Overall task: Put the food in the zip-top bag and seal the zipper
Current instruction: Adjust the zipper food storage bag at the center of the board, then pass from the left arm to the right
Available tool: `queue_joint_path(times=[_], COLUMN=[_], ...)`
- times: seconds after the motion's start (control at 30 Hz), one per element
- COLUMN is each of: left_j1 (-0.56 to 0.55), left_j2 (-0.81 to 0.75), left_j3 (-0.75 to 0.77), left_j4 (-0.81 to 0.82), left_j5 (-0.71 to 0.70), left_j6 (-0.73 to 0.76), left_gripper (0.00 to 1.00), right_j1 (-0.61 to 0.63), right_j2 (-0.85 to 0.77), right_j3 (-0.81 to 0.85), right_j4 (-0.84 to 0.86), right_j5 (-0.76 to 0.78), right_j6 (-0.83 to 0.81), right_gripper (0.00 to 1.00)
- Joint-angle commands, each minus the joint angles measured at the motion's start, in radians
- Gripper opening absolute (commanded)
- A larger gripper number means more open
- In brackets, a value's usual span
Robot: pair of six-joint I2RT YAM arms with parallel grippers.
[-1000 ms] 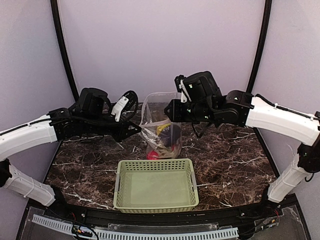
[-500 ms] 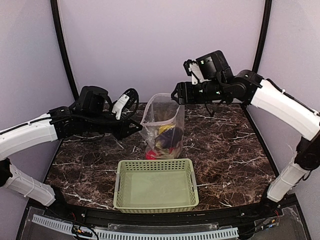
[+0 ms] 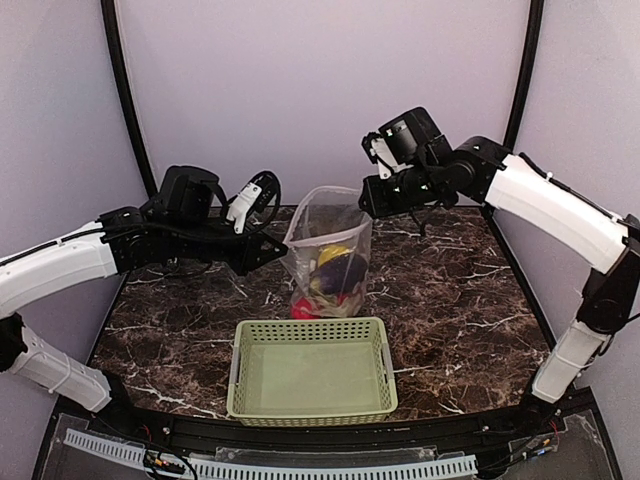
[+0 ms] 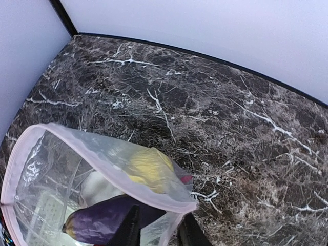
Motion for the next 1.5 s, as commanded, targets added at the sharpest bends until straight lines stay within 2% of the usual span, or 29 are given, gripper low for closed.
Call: queue_joint_path(times=[0.0,0.07,0.13,0.37,0.63,0.67,0.83,0.9,0.97,1.13,1.27,1.47], left_j1=[-0.003,-0.004,-0.004,-0.004,-0.004,-0.004,-0.004,-0.003,-0.003,-0.003,-0.004,-0.004], left_j2=[0.008,0.020,0.035,0.112,0.187,0.198,0.209,0.201,0.191,0.178,0.184,0.182], left_j3=[0.071,0.124,0.188,0.360,0.387,0.386,0.387,0.388,0.389,0.398,0.401,0.396], left_j4=[-0.064,-0.102,-0.141,-0.230,-0.250,-0.251,-0.255,-0.252,-0.251,-0.265,-0.278,-0.276], left_j5=[-0.024,-0.042,-0.055,-0.040,0.004,0.018,0.037,0.040,0.047,0.092,0.097,0.099], left_j6=[0.038,0.059,0.082,0.157,0.197,0.198,0.210,0.211,0.212,0.216,0.214,0.203], left_gripper=[0.01,0.01,0.01,0.01,0.01,0.01,0.01,0.01,0.01,0.01,0.01,0.01], right_j1=[-0.012,-0.013,-0.013,-0.013,-0.013,-0.012,-0.010,-0.009,-0.009,-0.007,-0.002,0.052], right_j2=[0.004,-0.009,-0.032,-0.148,-0.250,-0.261,-0.311,-0.342,-0.375,-0.417,-0.396,-0.298], right_j3=[0.065,0.101,0.129,0.065,-0.151,-0.167,-0.183,-0.193,-0.207,-0.214,-0.208,-0.168], right_j4=[-0.036,-0.062,-0.088,-0.134,-0.116,-0.111,-0.060,-0.023,0.013,0.052,0.064,0.075], right_j5=[0.085,0.109,0.126,0.134,0.159,0.159,0.111,0.076,0.027,-0.163,-0.358,-0.418], right_j6=[0.008,0.015,0.022,0.086,0.215,0.216,0.106,0.037,-0.038,-0.205,-0.273,-0.325], right_gripper=[0.14,0.05,0.01,0.00,0.00,0.02,0.41,0.53,0.59,0.61,0.58,0.52])
